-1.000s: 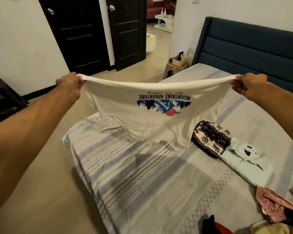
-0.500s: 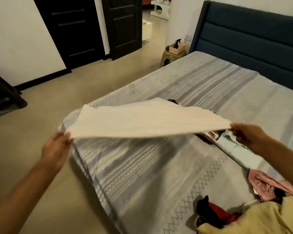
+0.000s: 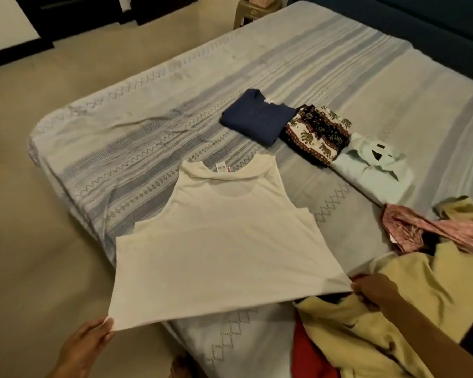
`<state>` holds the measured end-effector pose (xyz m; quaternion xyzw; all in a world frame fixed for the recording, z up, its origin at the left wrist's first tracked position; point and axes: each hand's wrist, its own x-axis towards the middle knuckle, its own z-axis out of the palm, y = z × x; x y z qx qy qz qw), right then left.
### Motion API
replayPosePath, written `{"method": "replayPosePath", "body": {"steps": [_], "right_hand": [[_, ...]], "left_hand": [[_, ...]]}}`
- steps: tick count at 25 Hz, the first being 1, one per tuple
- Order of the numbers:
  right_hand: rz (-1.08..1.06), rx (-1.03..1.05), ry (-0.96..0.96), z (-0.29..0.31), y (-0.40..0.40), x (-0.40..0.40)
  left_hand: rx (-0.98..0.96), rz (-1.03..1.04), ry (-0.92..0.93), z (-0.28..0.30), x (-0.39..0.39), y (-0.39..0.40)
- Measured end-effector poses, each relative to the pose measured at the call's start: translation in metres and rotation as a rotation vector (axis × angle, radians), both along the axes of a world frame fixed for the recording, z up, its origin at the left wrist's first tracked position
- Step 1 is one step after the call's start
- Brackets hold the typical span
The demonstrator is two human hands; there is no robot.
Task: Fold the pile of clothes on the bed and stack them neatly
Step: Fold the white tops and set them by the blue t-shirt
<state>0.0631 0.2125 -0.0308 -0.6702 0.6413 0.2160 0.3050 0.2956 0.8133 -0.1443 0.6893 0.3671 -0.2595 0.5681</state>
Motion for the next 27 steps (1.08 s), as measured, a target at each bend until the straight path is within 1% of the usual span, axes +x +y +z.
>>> {"method": "replayPosePath", "body": {"steps": [2, 3, 4, 6, 8, 10, 11, 12, 14, 16, 17, 19, 21, 22, 23, 24, 26, 27], "right_hand": [[0.091, -0.03, 0.045, 0.002, -0.002, 0.003], [0.194, -0.037, 0.081, 0.006, -0.003, 0.007], [0.252, -0.028, 0.102, 0.013, -0.002, 0.011], [0.315, 0.007, 0.128, 0.021, 0.0, 0.018], [0.378, 0.035, 0.206, 0.018, -0.002, 0.018], [0.477, 0.008, 0.296, 0.006, -0.007, 0.016], [0.503, -0.022, 0.305, -0.002, -0.01, 0.018], [0.514, -0.068, 0.268, -0.01, -0.012, 0.023], [0.535, -0.157, 0.073, -0.019, -0.012, 0.04], [0.481, -0.139, -0.132, -0.029, -0.011, 0.063], [0.429, -0.09, -0.185, -0.039, -0.011, 0.073], [0.335, -0.011, -0.219, -0.059, -0.008, 0.089], [0.31, 0.006, -0.223, -0.079, -0.002, 0.102], [0.313, -0.012, -0.223, -0.089, 0.0, 0.106], [0.309, -0.039, -0.221, -0.098, 0.0, 0.11], [0.288, -0.063, -0.231, -0.106, -0.002, 0.114], [0.214, -0.097, -0.278, -0.112, -0.01, 0.125], [0.163, -0.117, -0.306, -0.111, -0.012, 0.129]], "left_hand": [[0.03, -0.017, -0.025, 0.008, -0.006, -0.002], [0.044, -0.021, -0.044, 0.014, -0.005, -0.004], [0.063, -0.026, -0.06, 0.02, -0.002, -0.004], [0.104, -0.05, -0.074, 0.031, 0.004, -0.001], [0.142, -0.086, -0.055, 0.035, 0.005, 0.004], [0.168, -0.155, -0.045, 0.034, 0.002, 0.006], [0.18, -0.167, -0.031, 0.033, 0.001, 0.006], [0.188, -0.175, -0.015, 0.031, 0.0, 0.005], [0.184, -0.178, -0.016, 0.028, -0.002, 0.002], [0.227, -0.206, -0.015, 0.015, -0.006, 0.004], [0.262, -0.229, -0.007, 0.009, -0.007, 0.004], [0.334, -0.322, 0.042, -0.008, -0.01, 0.005], [0.53, -0.383, 0.036, -0.033, -0.001, 0.006], [0.635, -0.414, -0.034, -0.036, 0.005, -0.001], [0.708, -0.475, -0.143, -0.034, 0.012, -0.015], [0.735, -0.575, -0.256, -0.024, 0.019, -0.039], [0.661, -0.787, -0.45, -0.012, 0.039, -0.092], [0.609, -0.875, -0.513, -0.011, 0.05, -0.117]]}}
